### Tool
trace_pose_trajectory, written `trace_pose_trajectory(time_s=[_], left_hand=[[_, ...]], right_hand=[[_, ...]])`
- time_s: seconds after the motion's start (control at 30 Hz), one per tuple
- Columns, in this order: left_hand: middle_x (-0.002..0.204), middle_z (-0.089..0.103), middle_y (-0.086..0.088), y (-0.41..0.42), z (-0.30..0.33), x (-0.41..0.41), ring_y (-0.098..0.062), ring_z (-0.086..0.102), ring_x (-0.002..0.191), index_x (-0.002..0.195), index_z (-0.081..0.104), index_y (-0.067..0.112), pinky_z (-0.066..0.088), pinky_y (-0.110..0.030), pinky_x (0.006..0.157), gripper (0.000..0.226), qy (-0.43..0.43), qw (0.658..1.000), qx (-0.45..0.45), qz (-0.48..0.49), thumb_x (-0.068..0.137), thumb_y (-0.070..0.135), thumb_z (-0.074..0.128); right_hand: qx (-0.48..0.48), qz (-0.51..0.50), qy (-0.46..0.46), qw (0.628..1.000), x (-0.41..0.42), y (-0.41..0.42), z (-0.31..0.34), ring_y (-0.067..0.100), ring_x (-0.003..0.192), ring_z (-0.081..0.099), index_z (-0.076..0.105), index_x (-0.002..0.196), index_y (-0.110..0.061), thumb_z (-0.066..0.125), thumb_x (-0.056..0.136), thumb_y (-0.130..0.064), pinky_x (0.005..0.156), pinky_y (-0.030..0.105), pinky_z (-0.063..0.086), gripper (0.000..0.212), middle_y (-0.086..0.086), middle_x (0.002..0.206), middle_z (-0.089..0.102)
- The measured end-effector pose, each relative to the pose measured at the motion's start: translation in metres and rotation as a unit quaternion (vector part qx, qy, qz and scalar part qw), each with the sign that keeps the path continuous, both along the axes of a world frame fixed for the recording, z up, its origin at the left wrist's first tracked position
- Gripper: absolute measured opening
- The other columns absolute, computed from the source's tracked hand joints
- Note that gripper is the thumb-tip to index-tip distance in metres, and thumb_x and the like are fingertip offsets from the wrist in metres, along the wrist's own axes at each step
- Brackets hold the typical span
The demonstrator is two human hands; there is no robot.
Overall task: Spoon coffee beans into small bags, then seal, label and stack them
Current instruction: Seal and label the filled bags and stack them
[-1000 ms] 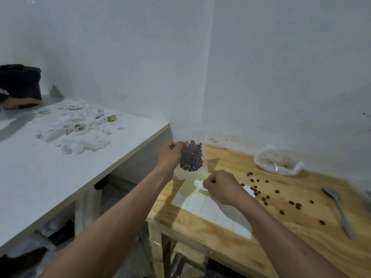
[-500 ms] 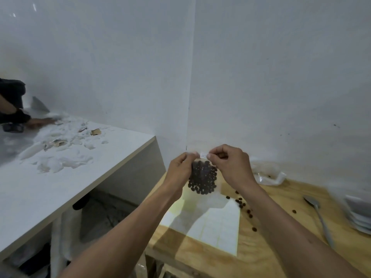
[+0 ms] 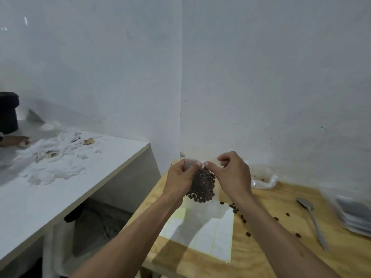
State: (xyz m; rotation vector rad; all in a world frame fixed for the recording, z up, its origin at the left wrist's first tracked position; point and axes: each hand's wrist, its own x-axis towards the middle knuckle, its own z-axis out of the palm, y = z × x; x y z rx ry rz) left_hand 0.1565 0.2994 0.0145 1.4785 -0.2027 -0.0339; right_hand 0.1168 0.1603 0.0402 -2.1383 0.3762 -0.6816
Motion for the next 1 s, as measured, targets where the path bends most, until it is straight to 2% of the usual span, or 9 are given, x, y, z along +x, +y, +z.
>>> trace_pose_trajectory(time_s=[0.1,0.17,0.23,0.33,0.63,0.77,0.87,0.93,1.0], left_hand=[[0.077,0.069,-0.002,0.000,0.004,0.001,-0.014,0.065,0.074,0.086,0.074,0.016,0.051,-0.029,0.070,0.014,-0.003,1.000,-0.013,-0.014,0.095,0.026,0.068],[0.075,0.067,-0.004,-0.002,0.008,-0.001,-0.013,0.063,0.070,0.085,0.073,0.014,0.050,-0.025,0.065,0.015,-0.006,1.000,-0.021,-0.023,0.096,0.023,0.067],[0.066,0.064,0.003,-0.006,0.010,-0.001,-0.007,0.059,0.062,0.082,0.072,0.012,0.047,-0.018,0.057,0.016,-0.009,1.000,-0.023,-0.018,0.096,0.020,0.067],[0.056,0.060,0.012,-0.011,0.010,-0.003,0.000,0.056,0.054,0.078,0.071,0.012,0.044,-0.014,0.055,0.018,-0.020,1.000,-0.016,-0.007,0.095,0.017,0.067],[0.071,0.069,-0.005,-0.025,0.016,-0.006,-0.010,0.063,0.065,0.082,0.075,0.003,0.052,-0.018,0.065,0.017,-0.034,0.999,0.000,0.037,0.092,0.015,0.071],[0.073,0.068,-0.009,-0.027,0.015,0.000,-0.016,0.064,0.069,0.084,0.073,-0.003,0.055,-0.029,0.071,0.023,-0.016,0.998,-0.013,0.053,0.092,0.019,0.073],[0.078,0.072,-0.006,-0.029,0.012,0.006,-0.017,0.070,0.072,0.091,0.072,-0.001,0.058,-0.027,0.067,0.026,0.033,0.998,-0.035,0.031,0.091,0.025,0.074],[0.088,0.077,-0.007,-0.033,0.006,0.005,-0.019,0.075,0.078,0.096,0.073,0.003,0.060,-0.030,0.069,0.033,0.065,0.997,0.031,-0.022,0.086,0.034,0.079],[0.087,0.076,-0.008,-0.042,0.001,0.000,-0.019,0.074,0.074,0.091,0.071,0.002,0.057,-0.030,0.066,0.027,0.086,0.990,0.084,-0.075,0.082,0.025,0.084]], right_hand=[[0.201,0.055,0.044,0.977,0.001,-0.005,0.002,0.014,0.103,0.063,0.058,0.122,-0.015,0.087,0.068,-0.052,0.087,0.031,0.050,0.072,-0.006,0.115,0.065],[0.281,0.124,0.037,0.951,0.003,-0.009,0.003,0.018,0.097,0.073,0.074,0.108,-0.011,0.087,0.073,-0.042,0.089,0.032,0.056,0.049,-0.001,0.100,0.078],[0.282,0.140,0.012,0.949,0.000,-0.009,0.006,0.014,0.089,0.076,0.081,0.091,-0.015,0.085,0.080,-0.030,0.085,0.029,0.058,0.019,-0.003,0.086,0.080],[0.283,0.119,-0.014,0.952,-0.003,-0.010,0.004,0.011,0.082,0.075,0.081,0.083,-0.018,0.084,0.080,-0.025,0.079,0.025,0.055,0.008,-0.005,0.079,0.079],[0.303,0.092,-0.023,0.948,-0.001,-0.016,0.002,0.012,0.086,0.075,0.081,0.081,-0.018,0.085,0.079,-0.023,0.085,0.028,0.056,0.006,-0.005,0.079,0.079],[0.269,0.171,0.036,0.947,-0.006,-0.028,-0.005,0.015,0.091,0.075,0.076,0.098,-0.019,0.083,0.080,-0.039,0.088,0.034,0.058,0.027,-0.002,0.093,0.079],[0.277,0.220,0.106,0.929,-0.016,-0.040,-0.012,0.018,0.085,0.077,0.072,0.105,-0.009,0.086,0.077,-0.015,0.070,0.026,0.059,0.032,0.006,0.097,0.080],[0.281,0.178,0.095,0.938,-0.021,-0.051,-0.017,0.021,0.082,0.078,0.073,0.102,-0.005,0.083,0.077,-0.002,0.069,0.029,0.061,0.027,0.009,0.095,0.080],[0.280,0.126,0.073,0.949,-0.024,-0.066,-0.021,0.021,0.082,0.077,0.073,0.099,-0.007,0.083,0.076,0.000,0.073,0.031,0.062,0.026,0.009,0.093,0.079]])
